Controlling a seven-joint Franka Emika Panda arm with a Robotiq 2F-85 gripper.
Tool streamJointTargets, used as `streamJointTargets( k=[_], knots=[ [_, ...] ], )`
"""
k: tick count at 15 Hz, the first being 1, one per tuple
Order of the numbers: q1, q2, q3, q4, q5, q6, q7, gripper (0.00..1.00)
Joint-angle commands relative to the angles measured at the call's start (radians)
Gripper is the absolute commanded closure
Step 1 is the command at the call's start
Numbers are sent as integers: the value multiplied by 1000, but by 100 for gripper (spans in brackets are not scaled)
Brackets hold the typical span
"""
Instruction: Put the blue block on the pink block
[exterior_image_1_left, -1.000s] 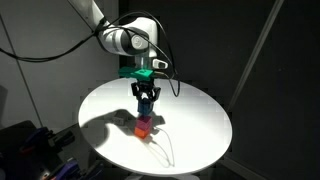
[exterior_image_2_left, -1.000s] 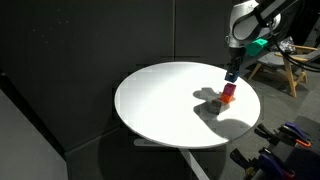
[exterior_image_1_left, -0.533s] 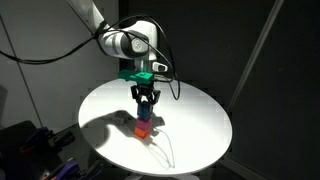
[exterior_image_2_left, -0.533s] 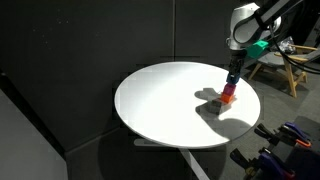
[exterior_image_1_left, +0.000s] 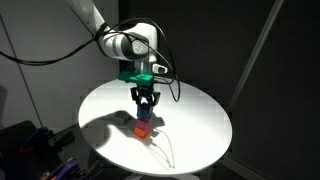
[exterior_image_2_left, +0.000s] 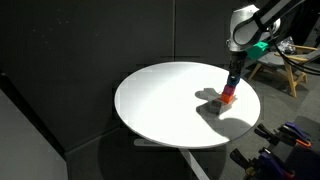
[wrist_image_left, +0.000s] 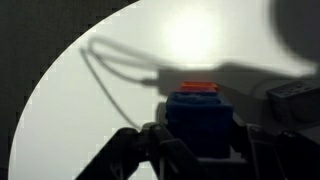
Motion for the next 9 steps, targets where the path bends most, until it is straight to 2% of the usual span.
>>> streamJointTargets(
  k=[1, 2, 5, 9],
  knots=[
    [-8, 0, -2, 1, -28, 15, -2, 38],
    [-8, 1, -2, 1, -29, 13, -3, 19],
    [-9, 1, -3, 1, -32, 13, -3, 1],
    [-10, -11, 0, 5, -13, -7, -7, 0]
  ],
)
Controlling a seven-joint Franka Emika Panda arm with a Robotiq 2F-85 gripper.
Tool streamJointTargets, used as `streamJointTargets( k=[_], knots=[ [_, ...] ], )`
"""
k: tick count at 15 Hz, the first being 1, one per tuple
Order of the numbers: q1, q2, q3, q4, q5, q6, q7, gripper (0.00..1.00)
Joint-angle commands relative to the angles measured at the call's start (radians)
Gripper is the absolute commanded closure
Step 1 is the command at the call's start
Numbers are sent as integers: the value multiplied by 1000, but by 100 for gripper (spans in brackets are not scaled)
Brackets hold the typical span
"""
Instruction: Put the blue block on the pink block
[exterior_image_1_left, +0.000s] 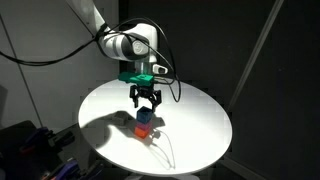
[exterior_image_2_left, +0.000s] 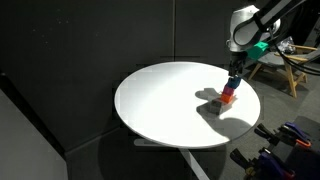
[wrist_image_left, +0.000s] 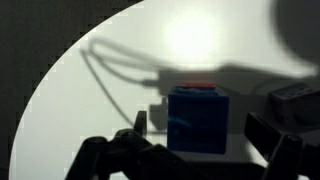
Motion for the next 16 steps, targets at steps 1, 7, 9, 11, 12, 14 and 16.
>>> streamJointTargets(
  k=[1, 7, 9, 11, 12, 14, 16],
  knots=[
    [-11, -21, 5, 4, 1, -13, -11, 0],
    [-11, -85, 16, 1, 43, -43, -25, 0],
    [-11, -107, 22, 0, 71, -54, -32, 0],
    [-7, -137, 31, -6, 106, -65, -40, 0],
    [-5, -150, 35, -8, 119, -70, -45, 0],
    [-2, -177, 44, -16, 148, -81, -59, 0],
    [2, -204, 51, -22, 175, -93, -75, 0]
  ],
)
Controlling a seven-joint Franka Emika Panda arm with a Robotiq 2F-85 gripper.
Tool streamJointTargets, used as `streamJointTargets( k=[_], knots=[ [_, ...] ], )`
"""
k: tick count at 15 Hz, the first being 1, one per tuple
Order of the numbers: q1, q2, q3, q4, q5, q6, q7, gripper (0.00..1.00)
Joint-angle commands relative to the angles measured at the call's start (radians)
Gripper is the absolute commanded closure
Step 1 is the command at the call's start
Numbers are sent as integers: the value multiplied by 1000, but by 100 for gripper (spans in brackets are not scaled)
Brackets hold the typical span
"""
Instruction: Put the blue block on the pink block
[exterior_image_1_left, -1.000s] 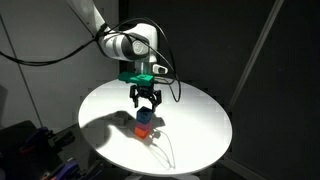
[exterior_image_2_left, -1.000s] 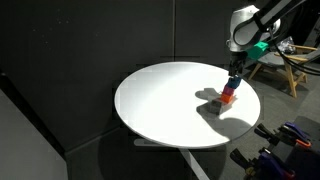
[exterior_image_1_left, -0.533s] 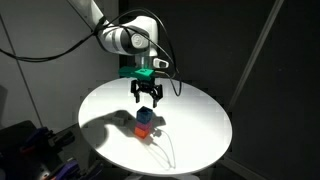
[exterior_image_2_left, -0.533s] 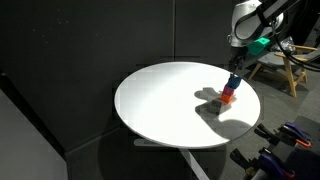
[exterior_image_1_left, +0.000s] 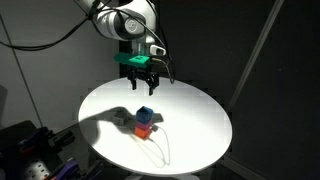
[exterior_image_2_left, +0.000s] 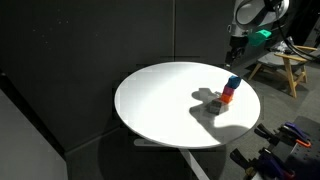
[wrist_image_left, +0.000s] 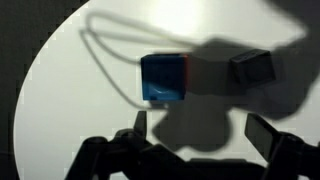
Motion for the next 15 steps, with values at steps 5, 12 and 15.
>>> streamJointTargets(
  k=[5, 12, 15],
  knots=[
    [15, -117, 18, -30, 81, -80, -52, 0],
    [38, -192, 25, -30, 45, -239, -12, 0],
    [42, -221, 28, -30, 32, -293, 14, 0]
  ],
)
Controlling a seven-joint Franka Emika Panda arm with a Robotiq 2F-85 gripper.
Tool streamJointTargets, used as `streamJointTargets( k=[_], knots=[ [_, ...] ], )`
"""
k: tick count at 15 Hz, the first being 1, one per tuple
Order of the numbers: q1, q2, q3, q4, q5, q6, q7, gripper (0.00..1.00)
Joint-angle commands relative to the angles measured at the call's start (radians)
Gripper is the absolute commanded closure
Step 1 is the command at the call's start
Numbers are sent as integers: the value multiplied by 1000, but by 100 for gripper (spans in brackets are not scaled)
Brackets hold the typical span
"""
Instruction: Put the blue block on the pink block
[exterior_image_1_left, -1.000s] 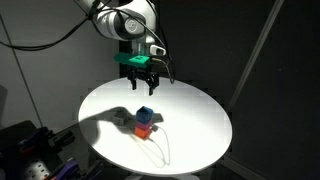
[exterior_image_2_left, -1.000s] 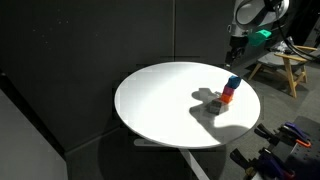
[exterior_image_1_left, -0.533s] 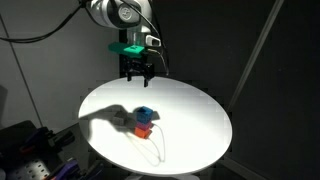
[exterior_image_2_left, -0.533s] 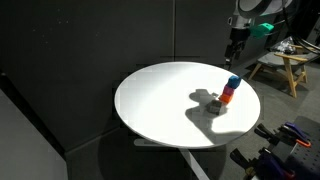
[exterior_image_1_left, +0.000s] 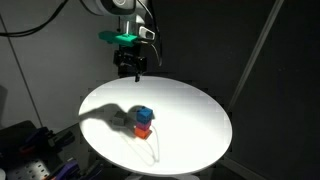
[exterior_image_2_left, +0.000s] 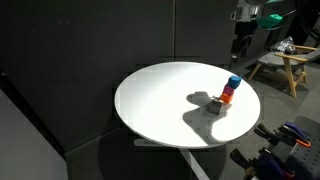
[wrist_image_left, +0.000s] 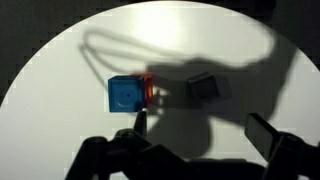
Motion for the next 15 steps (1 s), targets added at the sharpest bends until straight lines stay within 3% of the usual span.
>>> streamJointTargets(
  k=[1, 9, 15],
  knots=[
    [4, -56, 5, -14, -27, -60, 45, 0],
    [8, -105, 17, -38, -10, -46, 139, 0],
    [10, -71, 11, -16, -5, -55, 112, 0]
  ],
)
